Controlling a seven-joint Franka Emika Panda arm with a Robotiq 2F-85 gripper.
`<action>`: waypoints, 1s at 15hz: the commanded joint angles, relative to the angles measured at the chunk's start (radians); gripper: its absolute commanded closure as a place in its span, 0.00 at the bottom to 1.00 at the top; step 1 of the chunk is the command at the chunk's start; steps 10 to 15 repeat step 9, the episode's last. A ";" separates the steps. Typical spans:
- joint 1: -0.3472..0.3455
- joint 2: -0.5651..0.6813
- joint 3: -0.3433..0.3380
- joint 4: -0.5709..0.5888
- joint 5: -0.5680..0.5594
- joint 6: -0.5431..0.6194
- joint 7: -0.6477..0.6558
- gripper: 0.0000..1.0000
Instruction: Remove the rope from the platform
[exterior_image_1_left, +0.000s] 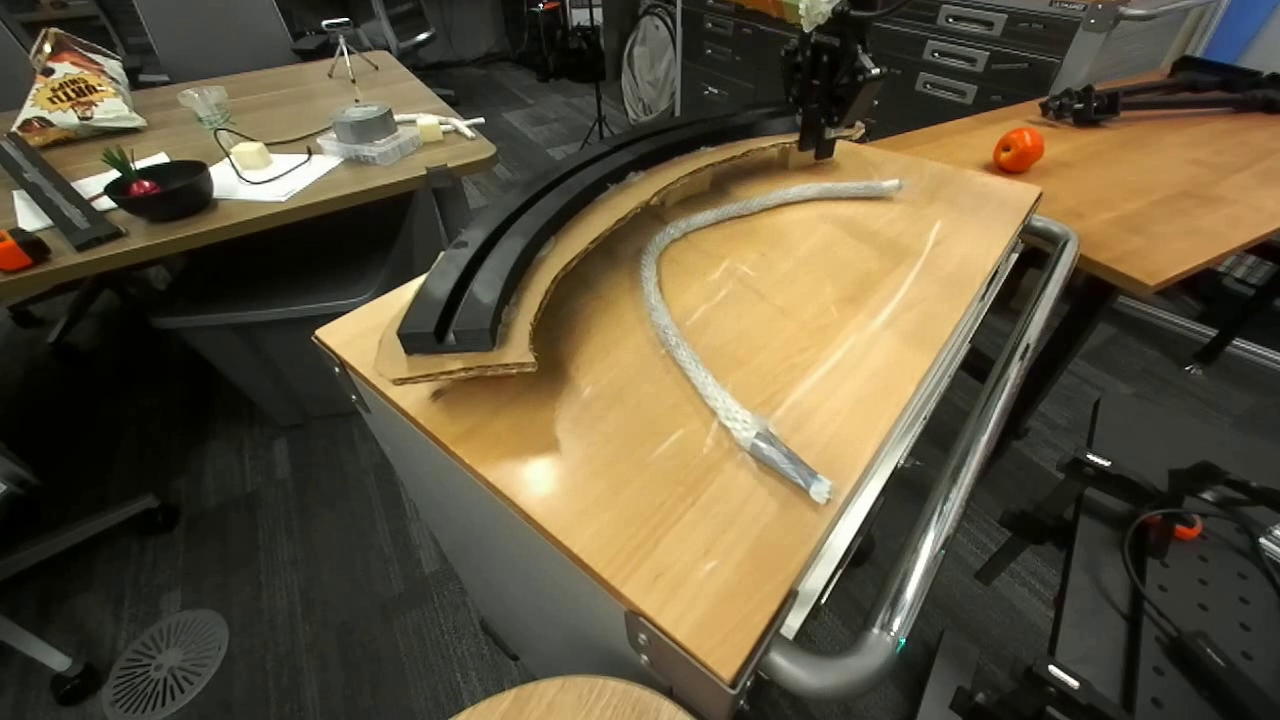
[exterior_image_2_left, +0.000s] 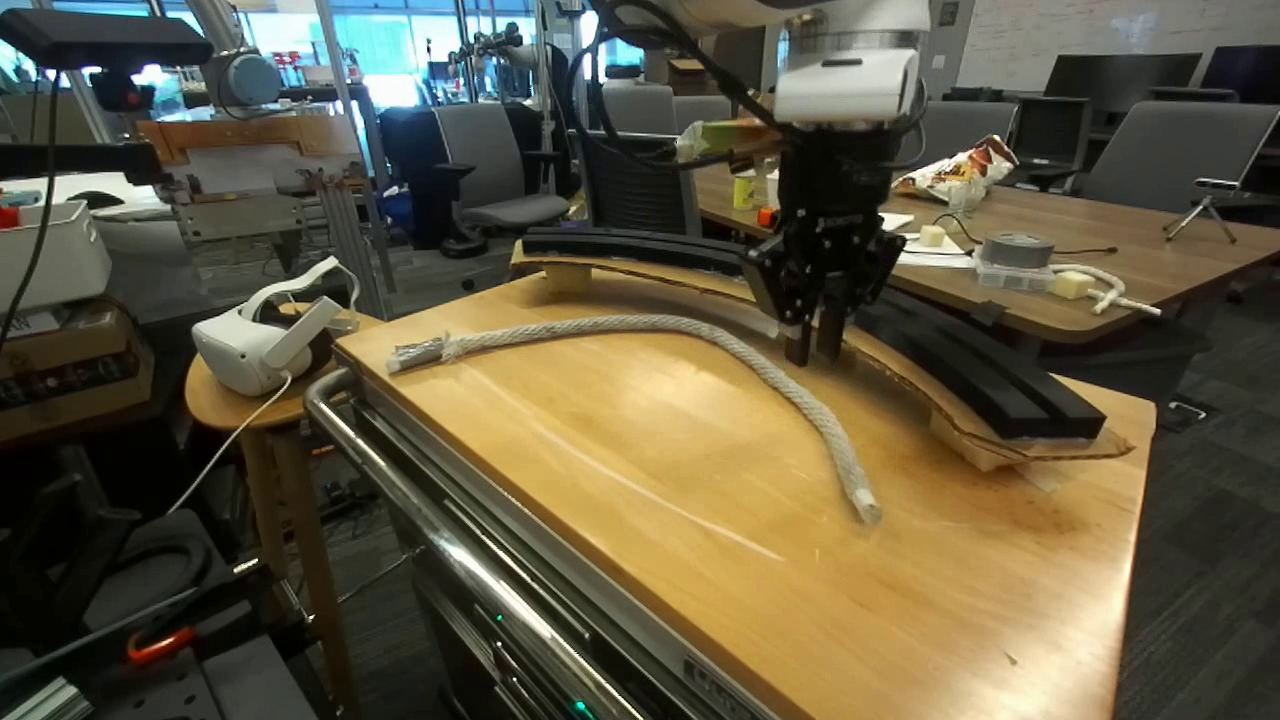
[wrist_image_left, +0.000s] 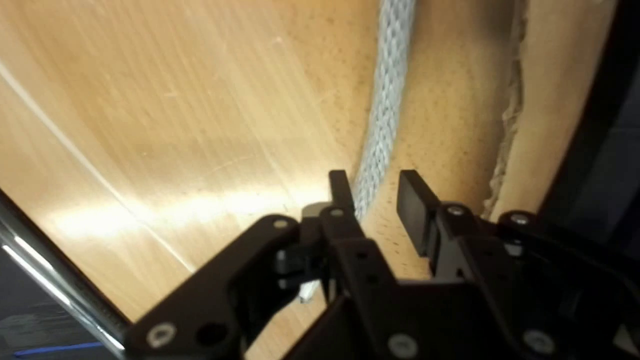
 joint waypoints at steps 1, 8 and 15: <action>0.026 -0.236 0.008 -0.178 -0.038 0.139 0.062 0.37; -0.033 -0.390 0.049 -0.217 -0.033 0.212 -0.036 0.09; -0.040 -0.421 0.051 -0.235 -0.031 0.215 -0.053 0.02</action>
